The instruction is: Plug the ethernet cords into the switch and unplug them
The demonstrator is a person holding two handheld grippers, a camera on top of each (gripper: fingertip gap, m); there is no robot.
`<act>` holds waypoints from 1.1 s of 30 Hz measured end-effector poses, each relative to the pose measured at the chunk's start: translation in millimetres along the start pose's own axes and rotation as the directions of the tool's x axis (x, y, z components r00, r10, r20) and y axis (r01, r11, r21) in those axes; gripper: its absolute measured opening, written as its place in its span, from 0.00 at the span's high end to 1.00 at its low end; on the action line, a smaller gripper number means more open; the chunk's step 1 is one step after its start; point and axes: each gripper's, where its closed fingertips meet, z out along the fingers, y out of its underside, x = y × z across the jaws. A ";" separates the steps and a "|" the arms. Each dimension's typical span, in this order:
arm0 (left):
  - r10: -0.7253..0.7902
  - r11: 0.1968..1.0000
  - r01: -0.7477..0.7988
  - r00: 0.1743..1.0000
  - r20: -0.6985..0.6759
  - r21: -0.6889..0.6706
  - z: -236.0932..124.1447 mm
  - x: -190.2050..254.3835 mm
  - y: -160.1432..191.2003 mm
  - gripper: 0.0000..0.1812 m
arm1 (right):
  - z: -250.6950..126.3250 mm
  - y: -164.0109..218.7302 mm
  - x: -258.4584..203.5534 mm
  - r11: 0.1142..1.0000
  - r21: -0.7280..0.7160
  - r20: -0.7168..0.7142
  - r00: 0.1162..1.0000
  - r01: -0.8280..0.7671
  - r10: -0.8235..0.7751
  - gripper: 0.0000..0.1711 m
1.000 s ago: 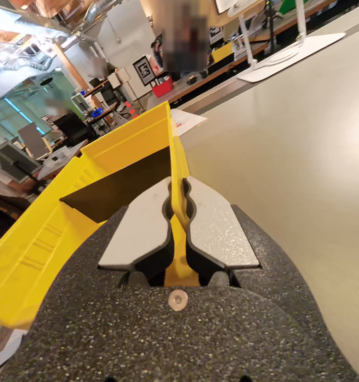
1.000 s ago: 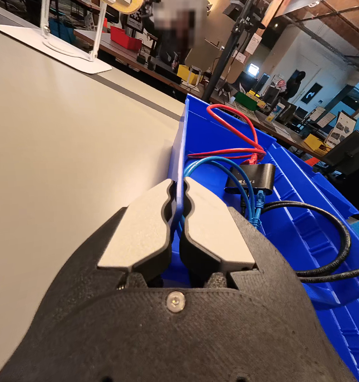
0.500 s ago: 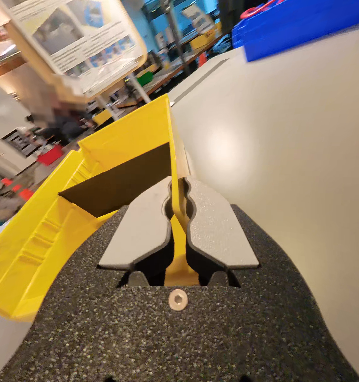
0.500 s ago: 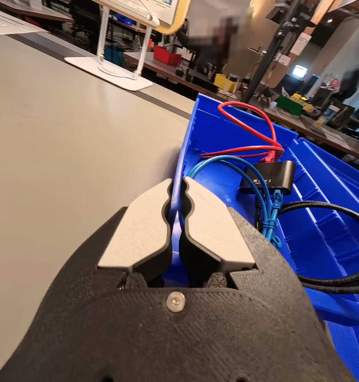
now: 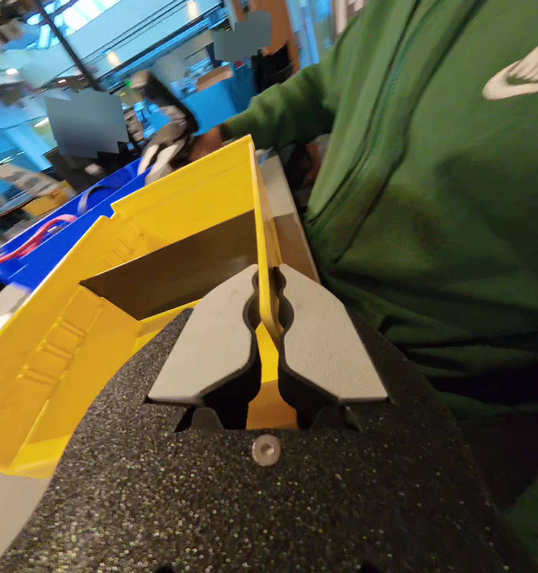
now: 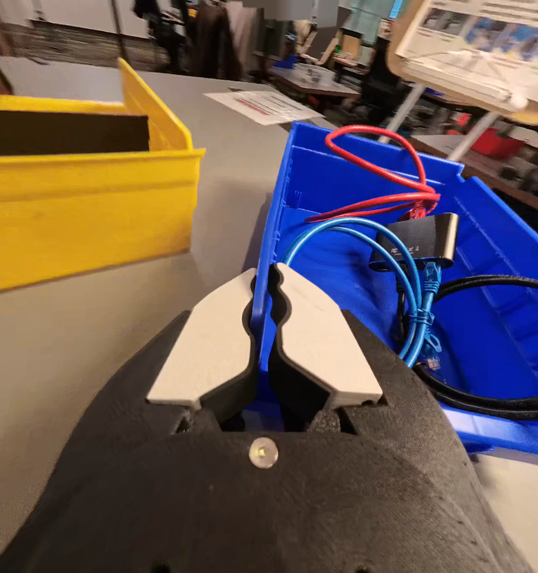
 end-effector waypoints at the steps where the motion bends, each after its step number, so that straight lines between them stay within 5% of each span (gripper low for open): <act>1: 0.004 1.000 -0.003 0.999 -0.044 0.014 2.8 7.1 -3.2 0.97 | 11.6 -4.0 -4.2 1.000 0.013 0.060 0.998 -0.002 0.001 0.97; 10: 0.026 0.998 -0.017 0.986 -0.163 0.058 29.2 25.2 -15.9 0.97 | 114.7 -42.5 -46.4 0.989 0.122 0.391 0.911 0.087 -0.128 0.98; 17: 0.046 0.998 -0.038 0.989 -0.138 0.056 32.7 24.2 -15.6 0.96 | 142.7 -55.3 -61.5 0.980 0.150 0.367 0.914 0.128 -0.175 0.94; 21: 0.074 0.996 -0.068 0.991 -0.109 0.060 33.9 23.3 -15.7 0.95 | 112.2 -68.6 -38.1 0.973 0.208 0.266 0.952 0.100 -0.154 0.84; 26: 0.075 0.997 -0.072 0.993 -0.090 0.041 46.0 18.7 -14.6 0.96 | 55.5 -61.8 8.1 0.980 0.133 0.014 0.989 0.146 -0.149 0.86; 33: 0.052 0.999 -0.051 0.997 -0.050 0.010 116.6 0.8 -22.2 0.97 | -80.6 -59.8 28.7 0.980 0.179 -0.407 0.914 0.089 -0.009 0.87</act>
